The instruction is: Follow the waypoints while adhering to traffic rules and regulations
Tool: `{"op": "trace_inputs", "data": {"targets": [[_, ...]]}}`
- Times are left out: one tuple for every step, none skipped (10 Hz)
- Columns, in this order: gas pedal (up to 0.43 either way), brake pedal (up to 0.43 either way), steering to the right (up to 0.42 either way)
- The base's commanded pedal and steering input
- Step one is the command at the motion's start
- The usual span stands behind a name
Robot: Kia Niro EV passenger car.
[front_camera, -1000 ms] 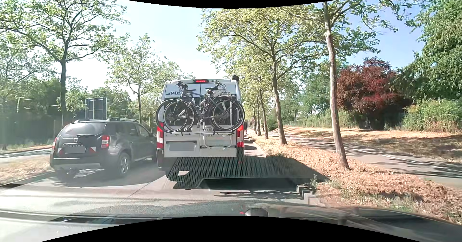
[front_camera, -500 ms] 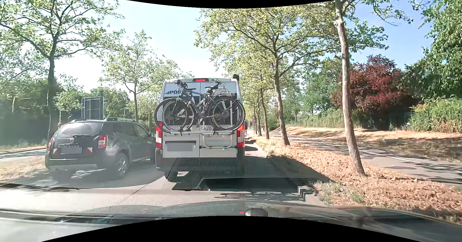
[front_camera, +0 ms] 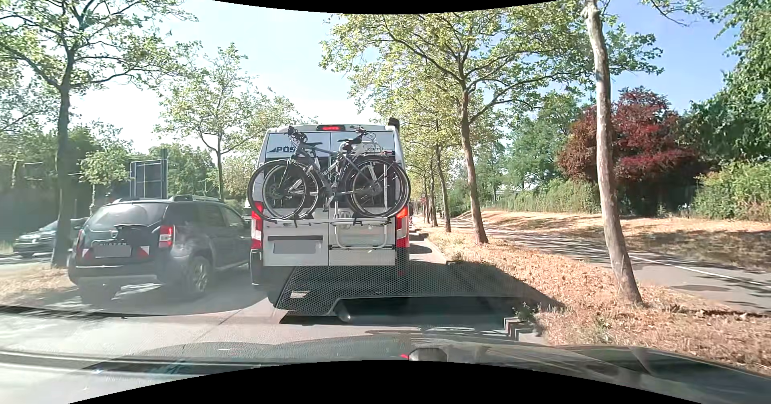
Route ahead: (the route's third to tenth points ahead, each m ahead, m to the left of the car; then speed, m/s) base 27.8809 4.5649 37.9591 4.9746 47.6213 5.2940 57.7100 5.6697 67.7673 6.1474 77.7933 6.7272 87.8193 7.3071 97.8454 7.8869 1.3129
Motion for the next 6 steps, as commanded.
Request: {"op": "trace_inputs", "data": {"targets": [[0.0, 0.134, 0.0], [0.0, 0.14, 0.0], [0.0, 0.14, 0.0], [0.0, 0.146, 0.0], [0.0, 0.152, 0.0], [0.0, 0.152, 0.0]]}}
